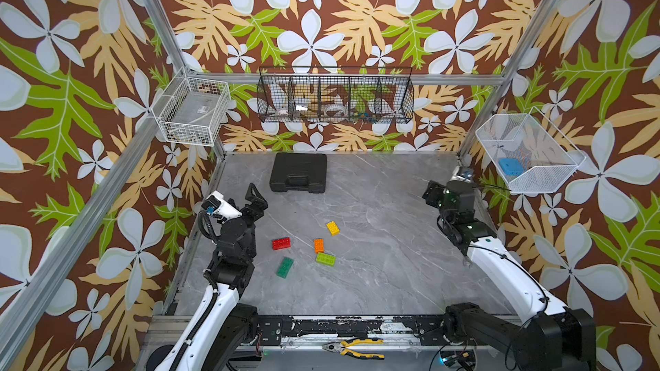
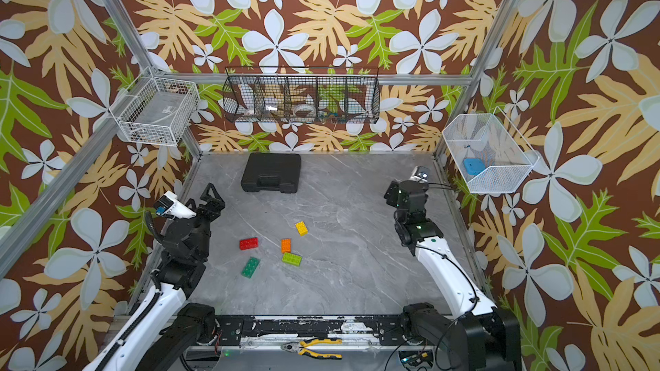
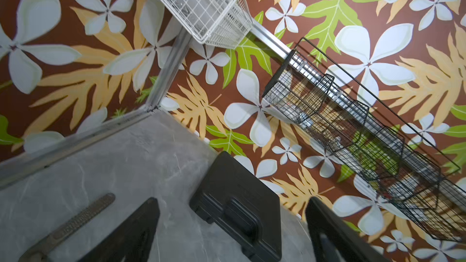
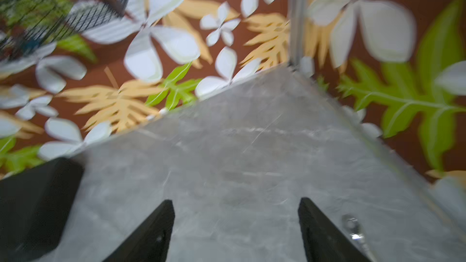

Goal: Assemble a rectangle with lego
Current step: Move the lego brick at the center of the board.

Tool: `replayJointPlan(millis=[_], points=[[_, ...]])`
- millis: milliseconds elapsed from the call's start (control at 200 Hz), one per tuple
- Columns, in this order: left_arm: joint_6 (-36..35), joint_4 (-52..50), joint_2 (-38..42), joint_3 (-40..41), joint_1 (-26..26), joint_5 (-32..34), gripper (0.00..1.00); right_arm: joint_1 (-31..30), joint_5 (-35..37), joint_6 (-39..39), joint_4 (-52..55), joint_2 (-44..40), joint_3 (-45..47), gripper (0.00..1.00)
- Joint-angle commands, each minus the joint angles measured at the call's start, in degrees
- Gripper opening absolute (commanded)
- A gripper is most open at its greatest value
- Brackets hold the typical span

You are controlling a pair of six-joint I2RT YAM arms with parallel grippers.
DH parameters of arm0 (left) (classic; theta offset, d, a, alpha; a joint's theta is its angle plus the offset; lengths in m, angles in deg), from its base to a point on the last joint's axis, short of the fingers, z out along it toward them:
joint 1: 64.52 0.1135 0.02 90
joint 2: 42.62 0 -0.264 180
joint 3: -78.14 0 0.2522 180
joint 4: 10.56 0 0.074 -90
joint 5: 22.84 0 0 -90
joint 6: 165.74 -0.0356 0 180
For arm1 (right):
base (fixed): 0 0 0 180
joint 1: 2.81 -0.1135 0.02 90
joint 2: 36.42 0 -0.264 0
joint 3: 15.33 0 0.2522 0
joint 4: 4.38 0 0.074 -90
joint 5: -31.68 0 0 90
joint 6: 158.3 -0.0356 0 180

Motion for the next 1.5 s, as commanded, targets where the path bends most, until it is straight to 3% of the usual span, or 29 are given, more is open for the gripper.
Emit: replayJointPlan(millis=[0, 150, 240, 325, 536, 841, 976, 1136, 1296, 1421, 1451, 1496], points=[[3.3, -10.4, -3.4, -5.0, -0.1, -14.4, 0.79, -9.8, -3.3, -4.6, 11.8, 4.8, -4.5, 0.77], [4.6, -19.2, -12.2, -9.4, -6.1, -18.3, 0.68, -24.0, -3.0, -3.2, 14.9, 15.4, -10.3, 0.77], [5.9, -20.8, -15.6, -9.2, -10.4, -16.4, 0.63, -28.9, -3.5, -1.8, 16.1, 23.1, -14.2, 0.78], [7.4, -20.6, -17.7, -8.3, -11.4, -16.2, 0.6, -31.2, -4.9, -1.0, 17.1, 29.6, -18.2, 0.78], [2.9, -23.0, -22.0, -10.9, -11.5, -13.0, 0.59, -32.5, -7.6, 1.1, 18.2, 39.9, -25.6, 0.78], [2.7, -21.0, -25.0, -10.8, -11.4, -14.0, 0.59, -33.9, -9.8, 3.3, 20.1, 50.5, -35.0, 0.67], [2.6, -20.3, -24.9, -9.9, -11.4, -13.4, 0.59, -34.0, -10.2, 1.9, 20.6, 53.3, -36.6, 0.55], [2.2, -20.3, -24.3, -9.6, -11.4, -13.3, 0.58, -33.7, -5.0, 0.9, 22.1, 52.7, -35.8, 0.36], [1.6, -20.4, -23.6, -9.0, -11.4, -12.8, 0.58, -30.3, -3.1, 0.8, 21.8, 49.3, -31.1, 0.26], [1.4, -20.2, -23.2, -8.3, -11.5, -12.4, 0.58, -28.4, -3.6, 1.7, 23.1, 49.2, -30.6, 0.3], [1.3, -20.2, -23.1, -8.4, -11.4, -12.2, 0.58, -28.5, -3.2, 1.6, 24.1, 49.3, -31.5, 0.36], [1.1, -20.5, -22.9, -8.4, -11.4, -11.9, 0.58, -28.9, -2.0, 0.2, 26.4, 49.1, -33.2, 0.52]])
